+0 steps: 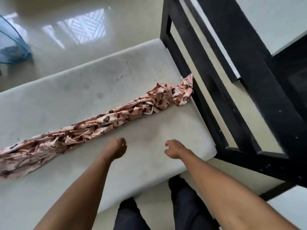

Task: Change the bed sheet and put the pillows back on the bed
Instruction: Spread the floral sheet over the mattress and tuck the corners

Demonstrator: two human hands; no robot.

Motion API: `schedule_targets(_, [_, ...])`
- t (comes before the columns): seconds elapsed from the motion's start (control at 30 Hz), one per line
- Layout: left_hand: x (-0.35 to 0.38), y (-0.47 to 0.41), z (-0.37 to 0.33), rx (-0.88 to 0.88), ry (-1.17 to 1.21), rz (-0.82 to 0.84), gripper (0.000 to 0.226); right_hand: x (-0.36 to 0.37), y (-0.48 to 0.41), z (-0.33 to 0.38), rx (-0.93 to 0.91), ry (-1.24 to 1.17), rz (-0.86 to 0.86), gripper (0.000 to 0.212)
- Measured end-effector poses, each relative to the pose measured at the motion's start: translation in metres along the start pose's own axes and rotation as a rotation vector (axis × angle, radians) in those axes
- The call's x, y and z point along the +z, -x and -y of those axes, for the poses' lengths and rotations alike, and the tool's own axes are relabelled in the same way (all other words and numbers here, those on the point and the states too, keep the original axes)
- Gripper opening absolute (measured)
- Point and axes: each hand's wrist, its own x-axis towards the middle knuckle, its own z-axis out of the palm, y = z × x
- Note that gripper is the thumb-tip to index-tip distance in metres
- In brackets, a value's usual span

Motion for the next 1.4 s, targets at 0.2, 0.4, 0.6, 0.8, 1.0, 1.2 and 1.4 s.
schedule_targets(0.2, [0.017, -0.017, -0.079, -0.101, 0.151, 0.075, 0.029, -0.073, -0.021, -0.023, -0.067, 0.027, -0.115, 0.044])
schedule_targets(0.4, [0.025, -0.079, -0.116, -0.136, 0.07, -0.488, 0.028, -0.098, -0.095, -0.001, -0.208, 0.219, -0.149, 0.045])
schedule_targets(0.6, [0.03, -0.188, -0.096, -0.074, -0.138, -0.632, 0.046, -0.092, -0.188, 0.024, -0.237, 0.305, -0.253, 0.044])
schedule_targets(0.8, [0.014, -0.158, -0.074, 0.088, -0.005, -0.849, 0.022, -0.081, -0.152, -0.02, -0.416, 0.042, -0.824, 0.02])
schedule_targets(1.0, [0.059, -0.072, -0.051, 0.322, -0.102, -0.79, 0.01, -0.036, -0.076, -0.07, -0.189, 0.043, -0.614, 0.026])
schedule_targets(1.2, [0.111, -0.064, -0.026, 0.202, -0.207, 0.237, 0.014, -0.006, -0.078, -0.082, 0.063, 0.369, 0.144, 0.042])
schedule_targets(1.4, [0.073, -0.114, -0.038, 0.103, 0.012, -0.387, 0.015, -0.046, -0.117, -0.04, -0.174, 0.068, -0.411, 0.027])
